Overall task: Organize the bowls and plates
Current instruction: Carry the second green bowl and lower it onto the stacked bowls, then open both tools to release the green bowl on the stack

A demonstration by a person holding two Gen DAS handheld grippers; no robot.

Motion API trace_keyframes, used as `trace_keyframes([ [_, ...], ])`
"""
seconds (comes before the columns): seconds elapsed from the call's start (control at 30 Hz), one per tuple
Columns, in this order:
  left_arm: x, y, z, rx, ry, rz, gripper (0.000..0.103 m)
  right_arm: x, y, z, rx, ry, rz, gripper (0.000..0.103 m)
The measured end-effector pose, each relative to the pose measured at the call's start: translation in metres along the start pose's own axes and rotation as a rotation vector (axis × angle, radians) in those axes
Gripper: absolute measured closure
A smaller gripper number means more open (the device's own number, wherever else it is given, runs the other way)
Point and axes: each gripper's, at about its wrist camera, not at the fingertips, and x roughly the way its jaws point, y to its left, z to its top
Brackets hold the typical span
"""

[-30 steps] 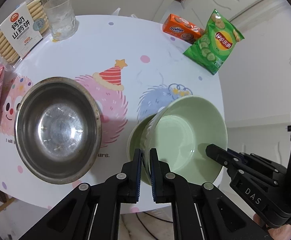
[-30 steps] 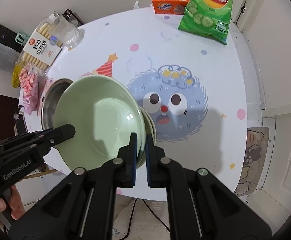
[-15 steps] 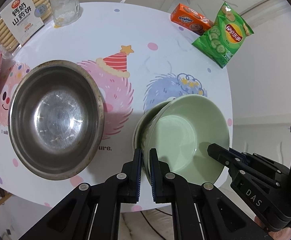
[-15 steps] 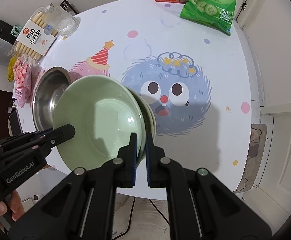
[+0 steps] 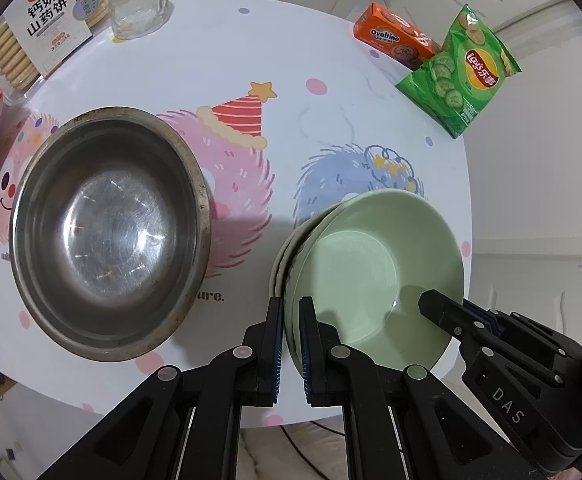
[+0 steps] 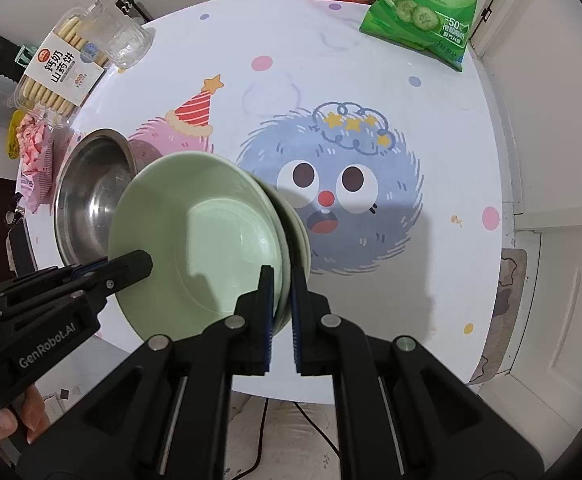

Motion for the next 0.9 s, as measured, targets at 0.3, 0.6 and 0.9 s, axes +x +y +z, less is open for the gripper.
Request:
trace_keyframes([
  [0.3,-0.003,0.0,0.002,-0.009,-0.013,-0.004,0.08,-0.001,-0.001,-0.001,0.011,-0.002,0.013,0.089],
  [0.6,-0.02,0.007,-0.001,-0.031,-0.043,-0.044,0.028,-0.019,-0.012,-0.004,0.045,-0.046,0.044,0.043],
  [0.9,-0.01,0.019,-0.018,-0.153,-0.006,-0.2,0.0,-0.022,-0.054,-0.014,0.196,-0.004,0.246,0.013],
])
